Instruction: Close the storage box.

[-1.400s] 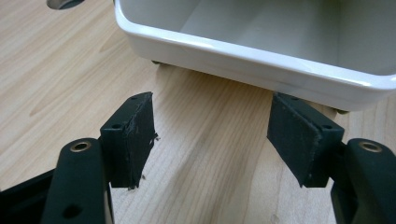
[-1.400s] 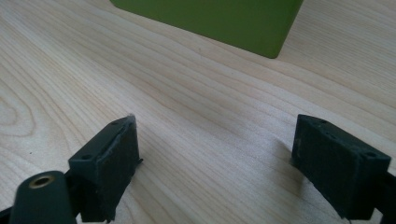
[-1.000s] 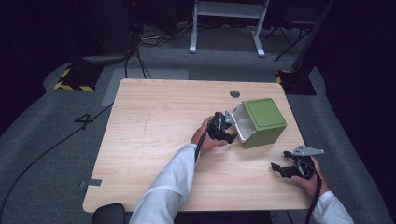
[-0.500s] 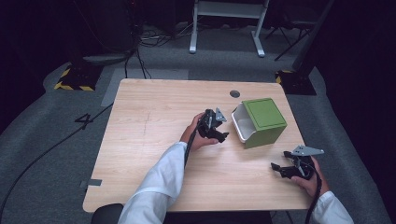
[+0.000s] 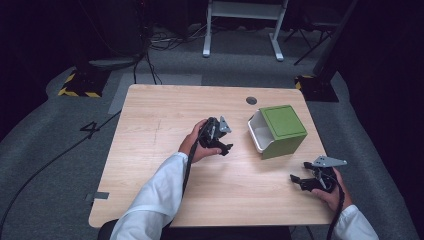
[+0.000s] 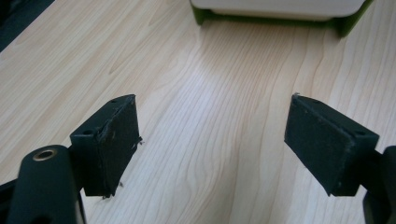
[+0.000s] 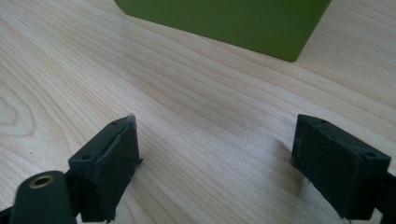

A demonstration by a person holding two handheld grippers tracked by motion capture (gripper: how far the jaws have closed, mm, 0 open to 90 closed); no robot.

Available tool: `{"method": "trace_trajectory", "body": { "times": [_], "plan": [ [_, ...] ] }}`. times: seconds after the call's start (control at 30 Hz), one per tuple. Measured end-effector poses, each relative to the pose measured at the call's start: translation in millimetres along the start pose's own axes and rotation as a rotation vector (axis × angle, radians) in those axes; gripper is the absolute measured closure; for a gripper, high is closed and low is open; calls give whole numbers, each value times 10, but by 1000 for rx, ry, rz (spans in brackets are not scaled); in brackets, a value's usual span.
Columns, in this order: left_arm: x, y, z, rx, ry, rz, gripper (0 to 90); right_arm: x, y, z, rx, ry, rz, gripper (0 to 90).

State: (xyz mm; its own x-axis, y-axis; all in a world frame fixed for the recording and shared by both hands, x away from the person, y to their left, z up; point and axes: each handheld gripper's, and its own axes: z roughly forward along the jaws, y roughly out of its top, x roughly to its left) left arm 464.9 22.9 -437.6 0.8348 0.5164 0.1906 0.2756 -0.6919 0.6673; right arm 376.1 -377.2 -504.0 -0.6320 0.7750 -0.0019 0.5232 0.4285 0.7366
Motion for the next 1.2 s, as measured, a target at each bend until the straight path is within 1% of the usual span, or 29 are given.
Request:
{"method": "trace_trajectory", "body": {
  "times": [0.03,0.07,0.13,0.23,0.3,0.4,0.57,0.63,0.7,0.77,0.83,0.87,1.0,1.07,1.2],
  "plan": [
    [15,-46,-46,9,13,8,178,0,0,0,0,0,-1,148],
    [15,-46,-46,9,13,8,177,0,0,0,0,0,-1,148],
    [39,-91,-93,21,31,12,177,-1,0,0,0,0,-1,148],
    [72,-164,-164,34,40,11,178,0,0,0,0,0,-1,148],
    [88,-219,-208,36,46,4,180,0,0,0,0,0,-1,148],
    [109,-303,-262,47,61,5,180,0,-1,0,0,-1,-1,148],
    [128,-454,-356,73,82,-7,180,1,-1,-1,0,-1,0,148],
    [145,-511,-401,78,94,-4,180,0,-1,-1,0,-1,0,148],
    [158,-569,-446,83,106,-10,179,1,-1,-1,1,-1,0,148],
    [171,-627,-496,99,114,-20,179,1,-1,-1,0,-1,0,148],
    [185,-691,-543,97,119,-29,179,0,-2,-2,0,-1,-1,148],
    [185,-722,-566,97,127,-33,179,0,-2,-2,0,-1,-1,148],
    [170,-851,-655,102,131,-43,178,1,-2,-2,0,-1,-1,148],
    [163,-916,-700,118,137,-43,174,1,-2,-2,0,-1,-1,148],
    [150,-1055,-799,110,149,-70,174,1,-2,-2,0,-1,-1,148]
  ]
}}
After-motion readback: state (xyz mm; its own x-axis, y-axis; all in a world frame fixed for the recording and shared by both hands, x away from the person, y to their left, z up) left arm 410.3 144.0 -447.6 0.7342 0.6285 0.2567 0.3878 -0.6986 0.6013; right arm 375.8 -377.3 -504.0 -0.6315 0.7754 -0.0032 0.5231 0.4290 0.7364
